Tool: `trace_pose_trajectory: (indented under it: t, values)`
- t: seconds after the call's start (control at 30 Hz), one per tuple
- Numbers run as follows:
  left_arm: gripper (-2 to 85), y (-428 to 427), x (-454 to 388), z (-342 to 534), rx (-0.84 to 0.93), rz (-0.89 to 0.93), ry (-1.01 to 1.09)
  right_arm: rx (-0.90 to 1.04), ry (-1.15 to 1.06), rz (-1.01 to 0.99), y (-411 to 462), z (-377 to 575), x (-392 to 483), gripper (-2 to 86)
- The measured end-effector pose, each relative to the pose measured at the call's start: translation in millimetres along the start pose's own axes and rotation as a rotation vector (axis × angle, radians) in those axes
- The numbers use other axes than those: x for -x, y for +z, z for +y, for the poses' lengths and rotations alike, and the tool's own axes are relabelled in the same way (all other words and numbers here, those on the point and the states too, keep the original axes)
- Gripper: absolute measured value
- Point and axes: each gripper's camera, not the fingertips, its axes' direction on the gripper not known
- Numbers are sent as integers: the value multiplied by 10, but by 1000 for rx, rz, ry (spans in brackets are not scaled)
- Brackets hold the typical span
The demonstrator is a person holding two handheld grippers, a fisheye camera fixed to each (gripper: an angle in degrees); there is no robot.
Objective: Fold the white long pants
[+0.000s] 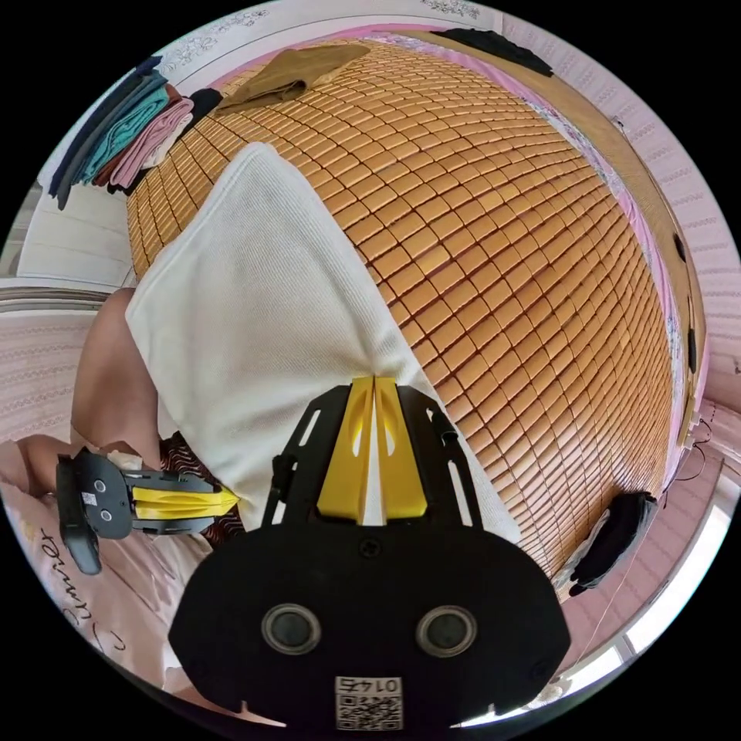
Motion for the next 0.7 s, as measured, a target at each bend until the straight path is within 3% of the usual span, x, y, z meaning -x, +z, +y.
trace_pose_trajectory:
  t: [0.2, 0.3, 0.37, 0.47, 0.57, 0.7]
  values:
    - [-10, 365, -134, 50, 9, -46, 2, -16, 70, -60, -15, -27, -482, -4]
    - [-9, 315, -160, -8, 13, -2, -17, -192, 155, -142, -449, 416, -755, -2]
    - [-7, 216, -219, -19, 13, 51, 52, -410, 311, -155, -886, 1279, -998, 3]
    - [-3, 18, -150, -164, -22, 93, 101, -542, 562, -217, -1065, 2587, -1251, 21]
    - [7, -106, 65, -642, -101, 97, 113, -508, 699, -333, -902, 3636, -1307, 104]
    - [44, 113, 292, -1684, -138, 74, 115, -385, 796, -366, -710, 4299, -1181, 146]
